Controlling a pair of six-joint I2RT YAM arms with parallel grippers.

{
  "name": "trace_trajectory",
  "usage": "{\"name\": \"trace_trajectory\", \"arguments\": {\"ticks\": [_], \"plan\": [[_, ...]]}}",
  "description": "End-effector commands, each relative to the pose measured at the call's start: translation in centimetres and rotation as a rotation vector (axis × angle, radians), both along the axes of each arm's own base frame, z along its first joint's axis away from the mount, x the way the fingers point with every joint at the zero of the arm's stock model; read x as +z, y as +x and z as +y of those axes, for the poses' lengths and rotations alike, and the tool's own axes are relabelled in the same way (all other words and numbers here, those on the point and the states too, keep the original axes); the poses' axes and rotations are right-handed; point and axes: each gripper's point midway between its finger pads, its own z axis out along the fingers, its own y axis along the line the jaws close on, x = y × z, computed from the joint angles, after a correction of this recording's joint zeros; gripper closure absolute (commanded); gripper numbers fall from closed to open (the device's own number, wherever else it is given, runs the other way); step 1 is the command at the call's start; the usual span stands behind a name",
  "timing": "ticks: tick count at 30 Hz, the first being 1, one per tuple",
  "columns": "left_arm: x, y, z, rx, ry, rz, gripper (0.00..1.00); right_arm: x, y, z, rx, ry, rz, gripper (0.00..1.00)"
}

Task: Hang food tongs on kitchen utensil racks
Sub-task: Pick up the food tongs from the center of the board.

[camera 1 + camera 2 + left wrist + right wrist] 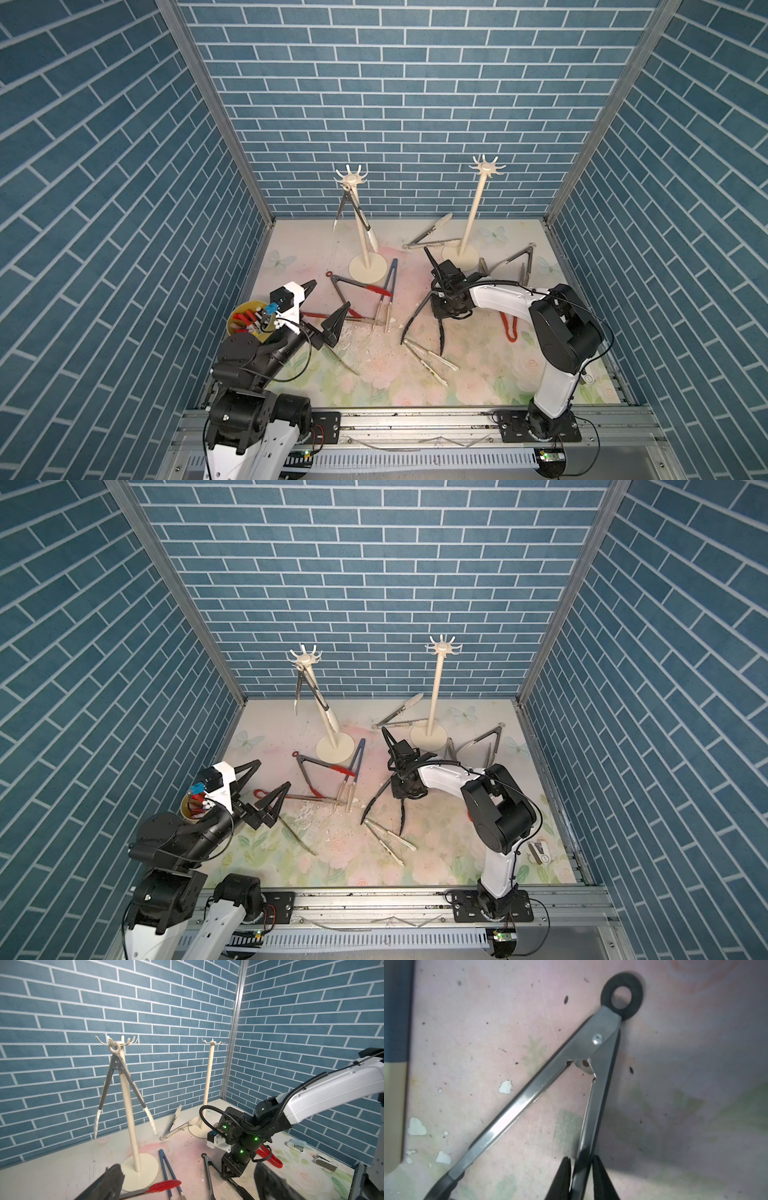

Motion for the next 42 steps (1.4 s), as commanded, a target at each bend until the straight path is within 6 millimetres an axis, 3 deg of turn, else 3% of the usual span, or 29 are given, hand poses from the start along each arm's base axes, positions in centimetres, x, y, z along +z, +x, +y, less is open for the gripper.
{"name": "trace_trajectory", "arguments": {"ticks": [1,8,18,30,42], "plan": [[1.2,-1.2,-0.4,-0.043,-0.029,-0.103,0.01,-0.2,0.5,-0.3,-0.015,-0.045,-0.004,0.82],[0.9,-1.8,-0.1,-0.030,-0.044,-0.171,0.01,0.0,1.3,-0.3,-0.013,-0.068,-0.032,0.93],[0.5,-1.1,0.0,-0.014,-0.035,-0.136,0.01,3.1,3.8,0.5,0.002,-0.060,-0.147,1.00],[0.1,-0.7,0.0,-0.012,-0.035,-0.115,0.01,8.3,6.2,0.8,0.012,-0.030,-0.321,1.00],[0.0,-0.5,0.0,-0.011,-0.039,-0.103,0.01,15.4,6.8,1.4,0.057,0.094,-0.548,1.00]]}}
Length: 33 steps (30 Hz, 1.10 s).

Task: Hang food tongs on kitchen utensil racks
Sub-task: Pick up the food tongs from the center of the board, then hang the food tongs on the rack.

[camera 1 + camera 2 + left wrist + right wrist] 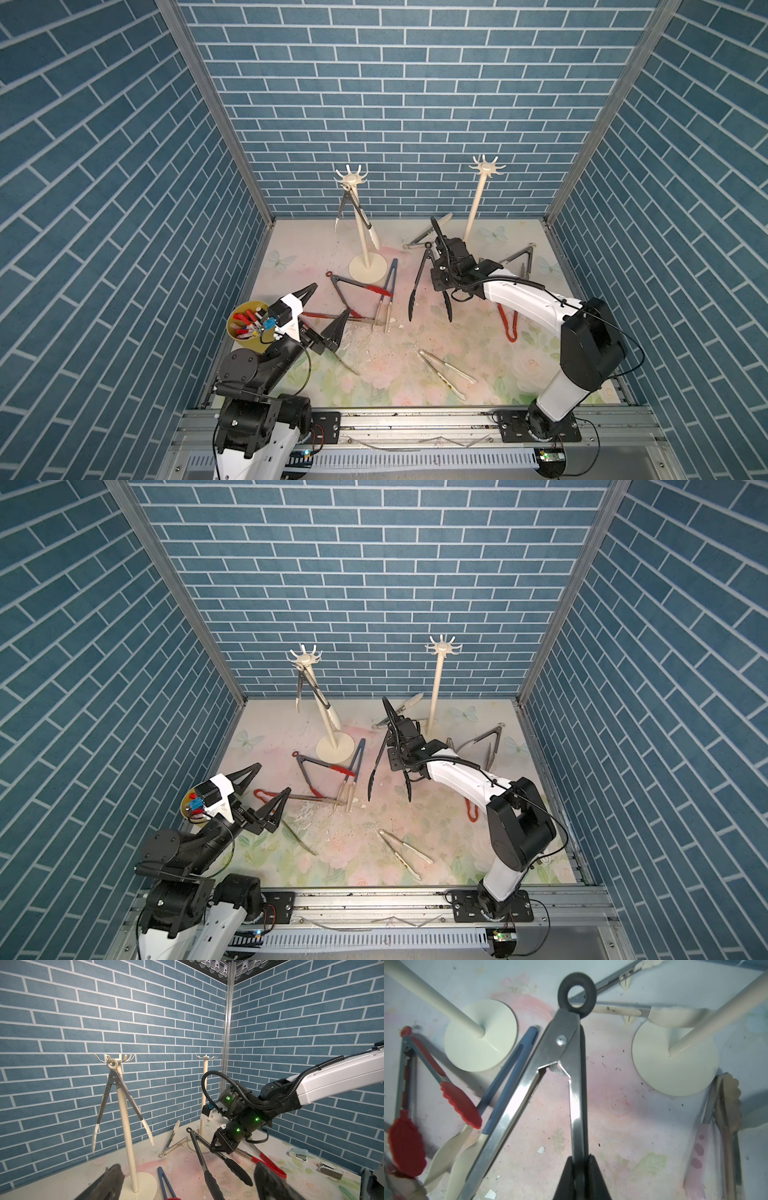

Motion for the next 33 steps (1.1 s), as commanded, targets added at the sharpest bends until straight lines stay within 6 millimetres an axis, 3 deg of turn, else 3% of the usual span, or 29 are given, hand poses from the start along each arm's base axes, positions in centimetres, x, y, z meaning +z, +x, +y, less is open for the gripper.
{"name": "trace_trajectory", "arguments": {"ticks": [1,11,25,33], "plan": [[0.4,0.0,-0.1,-0.003,-0.007,-0.007,0.01,3.6,0.6,0.4,0.041,0.049,-0.133,1.00],[0.5,-0.2,-0.2,-0.012,-0.005,-0.020,0.01,9.5,0.1,2.1,0.194,0.145,-0.327,1.00],[1.3,-1.4,-0.5,-0.052,-0.025,-0.101,0.01,15.3,-1.0,5.7,0.404,0.286,-0.508,1.00],[1.1,-1.3,-0.5,-0.051,-0.023,-0.092,0.01,17.3,-0.6,8.2,0.479,0.301,-0.548,1.00]]}}
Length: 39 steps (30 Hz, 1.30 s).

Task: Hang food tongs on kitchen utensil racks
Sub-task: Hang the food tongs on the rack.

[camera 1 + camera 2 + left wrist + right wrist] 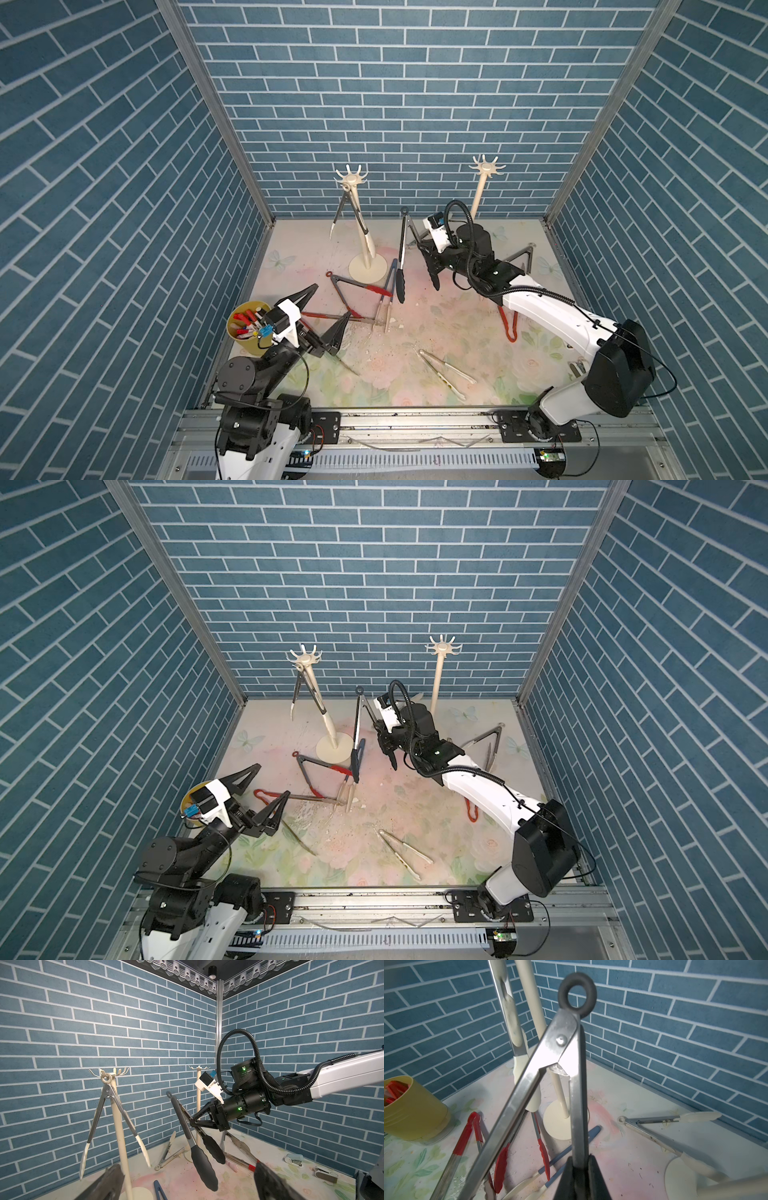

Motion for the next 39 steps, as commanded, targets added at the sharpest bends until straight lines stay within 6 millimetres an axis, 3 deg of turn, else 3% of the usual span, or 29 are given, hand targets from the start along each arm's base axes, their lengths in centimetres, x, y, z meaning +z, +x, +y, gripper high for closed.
{"name": "trace_trajectory", "arguments": {"ticks": [1,22,39], "plan": [[0.3,-0.2,-0.2,-0.012,-0.002,-0.017,0.01,3.7,0.0,2.0,0.078,0.036,-0.122,1.00],[-0.1,0.4,0.2,0.018,0.003,0.015,0.01,7.2,0.7,7.8,0.203,0.018,-0.198,1.00],[-0.2,0.5,0.2,0.020,0.006,0.023,0.01,8.1,0.7,9.8,0.247,0.010,-0.219,1.00]]}}
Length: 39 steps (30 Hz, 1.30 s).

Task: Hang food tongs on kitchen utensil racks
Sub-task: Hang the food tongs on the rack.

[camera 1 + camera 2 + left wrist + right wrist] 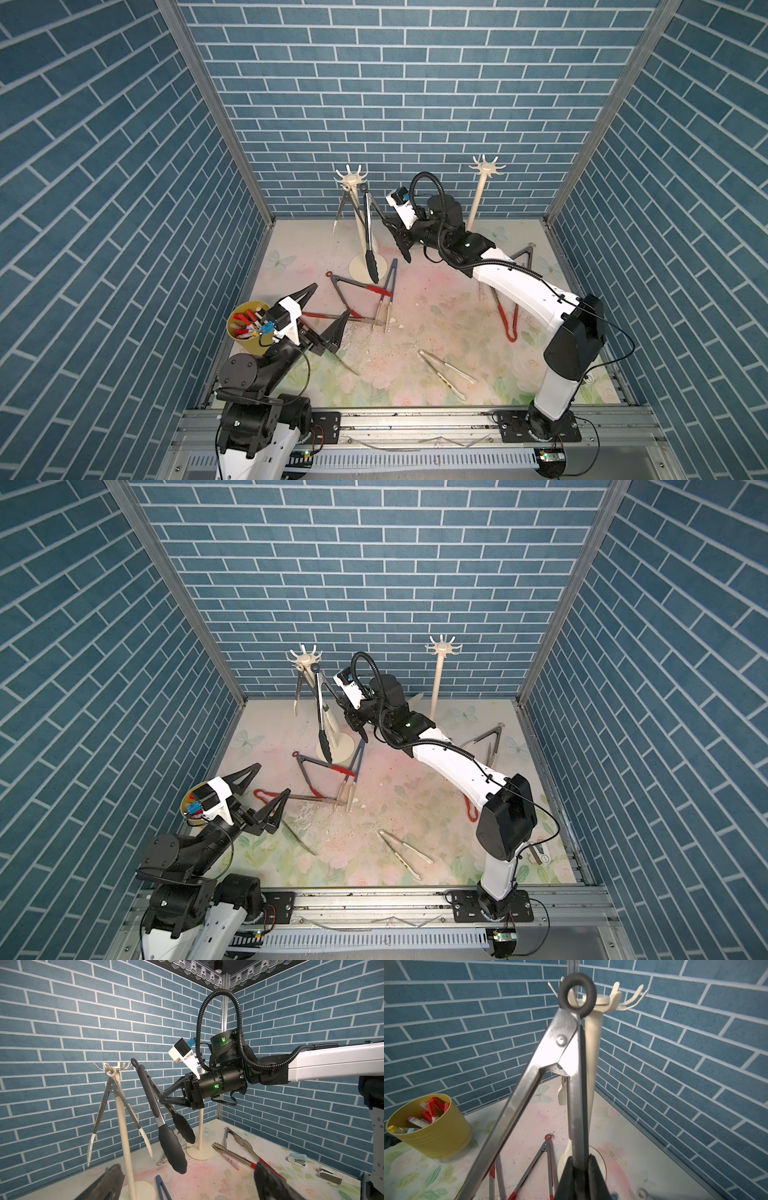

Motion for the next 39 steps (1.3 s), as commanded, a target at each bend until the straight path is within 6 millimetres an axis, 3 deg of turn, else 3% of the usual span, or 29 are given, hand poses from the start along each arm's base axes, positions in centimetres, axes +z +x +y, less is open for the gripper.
{"name": "trace_trajectory", "arguments": {"ticks": [1,21,39], "plan": [[0.2,-0.1,-0.1,-0.002,0.006,-0.004,0.01,1.9,-0.6,0.9,0.046,0.005,-0.070,1.00],[0.2,-0.1,0.0,-0.001,0.008,-0.002,0.01,1.7,0.3,2.3,0.047,-0.018,-0.062,1.00],[0.1,-0.1,0.0,0.000,0.007,0.003,0.01,-0.1,1.0,2.4,0.028,-0.050,-0.029,1.00]]}}
